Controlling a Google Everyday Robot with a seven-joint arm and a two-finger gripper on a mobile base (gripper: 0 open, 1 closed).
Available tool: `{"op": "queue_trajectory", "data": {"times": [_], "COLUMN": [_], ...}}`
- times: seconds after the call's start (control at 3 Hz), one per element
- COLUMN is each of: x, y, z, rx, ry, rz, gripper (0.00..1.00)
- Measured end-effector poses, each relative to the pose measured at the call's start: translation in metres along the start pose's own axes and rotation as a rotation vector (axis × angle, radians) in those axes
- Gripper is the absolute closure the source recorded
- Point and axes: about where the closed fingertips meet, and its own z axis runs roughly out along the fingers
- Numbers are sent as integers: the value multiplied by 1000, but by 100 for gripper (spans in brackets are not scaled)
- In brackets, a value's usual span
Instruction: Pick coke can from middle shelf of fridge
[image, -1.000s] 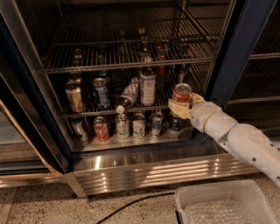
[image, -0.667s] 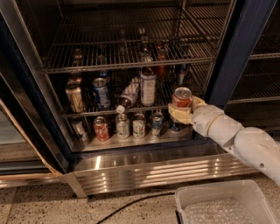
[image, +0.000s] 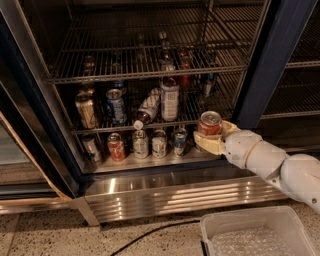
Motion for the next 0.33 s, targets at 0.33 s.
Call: {"op": "queue_trajectory", "data": {"times": [0.33], "x": [0], "y": [0], "z": [0], "rx": [0], "ry": [0], "rz": [0], "gripper": [100]}}
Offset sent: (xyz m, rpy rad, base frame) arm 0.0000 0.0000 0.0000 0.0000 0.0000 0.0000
